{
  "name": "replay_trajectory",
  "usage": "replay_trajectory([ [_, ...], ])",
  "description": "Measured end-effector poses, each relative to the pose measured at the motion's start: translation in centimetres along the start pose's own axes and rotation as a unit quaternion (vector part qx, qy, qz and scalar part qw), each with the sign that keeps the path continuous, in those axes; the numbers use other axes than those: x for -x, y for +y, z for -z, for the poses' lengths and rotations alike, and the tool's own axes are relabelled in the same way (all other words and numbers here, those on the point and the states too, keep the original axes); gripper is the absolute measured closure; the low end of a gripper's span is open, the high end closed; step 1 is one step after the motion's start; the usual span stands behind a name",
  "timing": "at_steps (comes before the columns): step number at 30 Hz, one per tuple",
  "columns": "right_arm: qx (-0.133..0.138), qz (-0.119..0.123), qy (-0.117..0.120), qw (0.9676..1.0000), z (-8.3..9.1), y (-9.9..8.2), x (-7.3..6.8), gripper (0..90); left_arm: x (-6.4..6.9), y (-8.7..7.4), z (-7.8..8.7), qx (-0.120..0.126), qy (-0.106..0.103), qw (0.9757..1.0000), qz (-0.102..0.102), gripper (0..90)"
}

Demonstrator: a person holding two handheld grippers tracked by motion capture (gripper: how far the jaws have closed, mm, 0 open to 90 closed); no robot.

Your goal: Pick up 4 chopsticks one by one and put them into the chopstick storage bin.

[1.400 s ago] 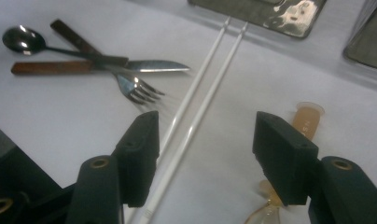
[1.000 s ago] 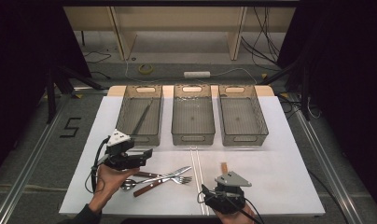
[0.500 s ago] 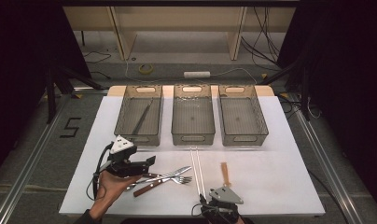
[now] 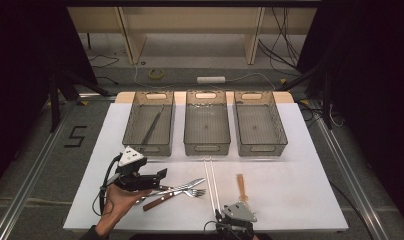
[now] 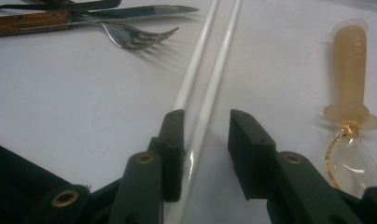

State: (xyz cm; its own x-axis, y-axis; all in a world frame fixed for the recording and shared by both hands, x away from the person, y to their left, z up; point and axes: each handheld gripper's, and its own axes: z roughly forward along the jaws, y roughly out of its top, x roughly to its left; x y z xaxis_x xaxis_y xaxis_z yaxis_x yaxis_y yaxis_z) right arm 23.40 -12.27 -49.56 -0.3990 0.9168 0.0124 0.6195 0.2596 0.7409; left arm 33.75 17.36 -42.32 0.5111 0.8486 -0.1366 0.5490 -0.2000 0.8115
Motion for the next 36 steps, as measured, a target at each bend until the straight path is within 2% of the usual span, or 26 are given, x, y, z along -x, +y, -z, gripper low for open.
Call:
replay_trajectory([
  [9,0.013,0.011,-0.013,0.9998,-0.14,-0.51,-0.54,72.0,0.07,0.0,0.0,0.0,0.0,1.0,-0.002,17.2],
  [16,0.011,0.009,-0.01,0.9998,-0.15,-0.51,-0.65,78.0,0.14,-0.01,0.01,0.0,-0.001,1.0,-0.003,17.1],
  [26,0.009,-0.017,-0.005,0.9998,-0.17,-0.38,-0.32,84.0,0.36,0.01,0.02,0.0,-0.003,1.0,-0.006,17.1],
  [31,0.007,-0.022,-0.004,0.9997,-0.16,-0.29,-0.22,84.2,0.5,0.01,-0.03,0.0,-0.006,1.0,-0.006,17.1],
  [36,-0.001,-0.021,-0.005,0.9998,-0.03,-0.14,0.22,84.4,0.94,0.16,-0.19,-0.003,-0.019,0.9996,-0.02,17.4],
])
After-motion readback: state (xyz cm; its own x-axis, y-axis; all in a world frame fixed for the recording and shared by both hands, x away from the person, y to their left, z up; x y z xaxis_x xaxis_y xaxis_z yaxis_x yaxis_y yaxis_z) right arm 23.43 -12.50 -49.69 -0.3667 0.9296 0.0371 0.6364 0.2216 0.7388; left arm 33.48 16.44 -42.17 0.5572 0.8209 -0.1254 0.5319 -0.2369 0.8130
